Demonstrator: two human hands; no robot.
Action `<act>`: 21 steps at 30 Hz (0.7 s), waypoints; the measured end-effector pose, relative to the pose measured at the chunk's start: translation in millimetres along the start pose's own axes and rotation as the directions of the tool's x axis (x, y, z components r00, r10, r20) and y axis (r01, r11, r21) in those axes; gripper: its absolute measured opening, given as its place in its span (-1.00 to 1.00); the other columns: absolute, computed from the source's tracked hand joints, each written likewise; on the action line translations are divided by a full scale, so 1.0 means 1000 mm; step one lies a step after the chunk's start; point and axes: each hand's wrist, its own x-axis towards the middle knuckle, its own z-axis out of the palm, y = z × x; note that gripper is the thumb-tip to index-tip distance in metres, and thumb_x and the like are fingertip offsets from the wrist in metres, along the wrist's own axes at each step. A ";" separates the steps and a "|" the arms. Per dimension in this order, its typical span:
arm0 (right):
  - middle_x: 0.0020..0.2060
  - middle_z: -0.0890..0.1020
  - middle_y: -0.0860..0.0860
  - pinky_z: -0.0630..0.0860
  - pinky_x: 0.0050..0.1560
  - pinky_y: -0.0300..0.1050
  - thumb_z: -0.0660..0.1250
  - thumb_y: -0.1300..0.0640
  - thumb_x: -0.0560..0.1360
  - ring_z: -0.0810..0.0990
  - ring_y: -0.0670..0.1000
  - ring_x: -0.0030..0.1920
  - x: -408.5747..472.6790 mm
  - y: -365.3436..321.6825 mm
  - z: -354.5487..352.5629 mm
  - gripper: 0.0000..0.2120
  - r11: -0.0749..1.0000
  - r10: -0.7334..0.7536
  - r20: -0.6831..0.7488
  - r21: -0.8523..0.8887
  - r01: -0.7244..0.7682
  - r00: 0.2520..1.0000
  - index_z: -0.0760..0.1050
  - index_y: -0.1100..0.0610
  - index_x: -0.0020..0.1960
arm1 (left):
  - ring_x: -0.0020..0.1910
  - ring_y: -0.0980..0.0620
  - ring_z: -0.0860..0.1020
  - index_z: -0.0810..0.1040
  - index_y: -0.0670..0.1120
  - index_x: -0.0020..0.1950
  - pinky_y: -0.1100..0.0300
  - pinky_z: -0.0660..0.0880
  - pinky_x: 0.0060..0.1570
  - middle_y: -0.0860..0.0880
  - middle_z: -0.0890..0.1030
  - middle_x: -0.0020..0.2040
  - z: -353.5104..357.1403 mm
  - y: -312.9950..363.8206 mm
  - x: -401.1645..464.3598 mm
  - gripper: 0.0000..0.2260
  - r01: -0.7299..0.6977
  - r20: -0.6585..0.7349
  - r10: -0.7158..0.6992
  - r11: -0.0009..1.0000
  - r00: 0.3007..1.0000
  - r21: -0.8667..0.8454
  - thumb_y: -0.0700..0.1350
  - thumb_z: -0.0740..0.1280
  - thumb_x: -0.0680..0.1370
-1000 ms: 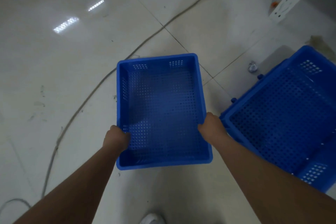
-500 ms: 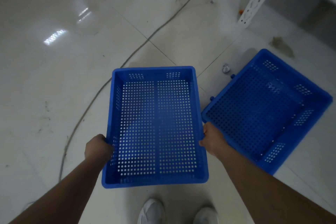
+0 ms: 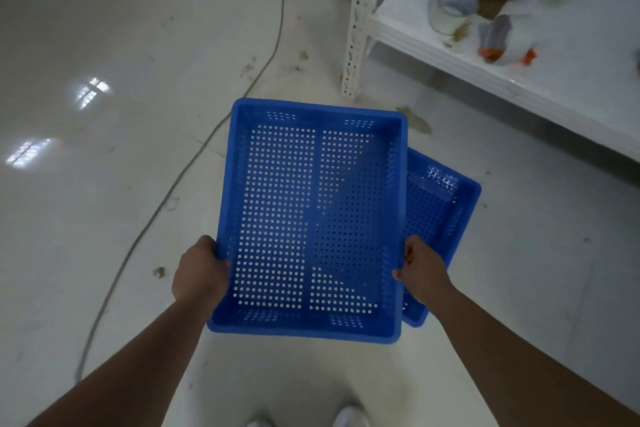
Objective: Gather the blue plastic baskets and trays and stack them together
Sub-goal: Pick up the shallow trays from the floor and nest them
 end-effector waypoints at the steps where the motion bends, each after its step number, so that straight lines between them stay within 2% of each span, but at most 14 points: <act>1: -0.37 0.37 -0.02 0.28 -0.40 -0.17 0.35 0.38 0.42 0.34 -0.08 -0.38 0.002 0.006 -0.011 -0.66 1.000 0.028 -0.019 0.011 -0.028 0.999 0.24 0.09 -0.28 | -0.37 -0.03 0.46 0.39 -0.11 -0.19 0.16 0.31 -0.42 -0.01 0.47 -0.31 0.005 0.016 0.000 -0.92 -0.036 0.001 0.036 0.999 0.999 0.015 -0.22 0.22 0.50; 5: -0.33 0.41 0.03 0.37 -0.24 -0.10 0.36 0.40 0.38 0.42 0.05 -0.26 0.006 0.038 -0.048 -0.77 0.992 0.111 -0.072 0.075 -0.105 0.991 0.32 0.20 -0.14 | -0.32 -0.03 0.43 0.37 -0.10 -0.16 0.15 0.30 -0.38 0.02 0.42 -0.30 0.028 0.071 0.001 -0.93 -0.187 0.013 0.186 0.982 0.982 0.038 -0.21 0.24 0.51; 9: -0.33 0.42 0.01 0.34 -0.37 -0.16 0.37 0.41 0.36 0.40 -0.03 -0.32 0.004 0.065 -0.069 -0.76 0.970 0.193 -0.069 0.162 -0.180 0.979 0.34 0.22 -0.13 | -0.23 -0.07 0.46 0.37 -0.10 -0.12 0.10 0.35 -0.29 -0.05 0.48 -0.17 0.039 0.109 -0.004 -0.92 -0.273 0.041 0.271 0.958 0.962 0.083 -0.19 0.26 0.53; 13: -0.26 0.47 0.08 0.40 -0.24 -0.11 0.38 0.41 0.35 0.46 0.06 -0.23 0.011 0.079 -0.075 -0.77 0.943 0.266 -0.053 0.221 -0.248 0.963 0.37 0.23 -0.11 | -0.24 -0.05 0.44 0.35 -0.08 -0.12 0.13 0.31 -0.32 -0.03 0.47 -0.16 0.046 0.132 0.000 -0.90 -0.311 0.058 0.306 0.943 0.950 0.123 -0.18 0.26 0.54; 21: -0.26 0.50 0.13 0.43 -0.25 -0.09 0.37 0.42 0.36 0.50 0.12 -0.23 0.039 0.104 -0.060 -0.80 0.911 0.369 -0.125 0.244 -0.332 0.921 0.38 0.23 -0.14 | -0.24 -0.06 0.46 0.38 -0.11 -0.09 0.13 0.33 -0.33 -0.05 0.48 -0.16 0.089 0.151 0.028 -0.92 -0.358 0.145 0.336 0.919 0.931 0.164 -0.17 0.26 0.56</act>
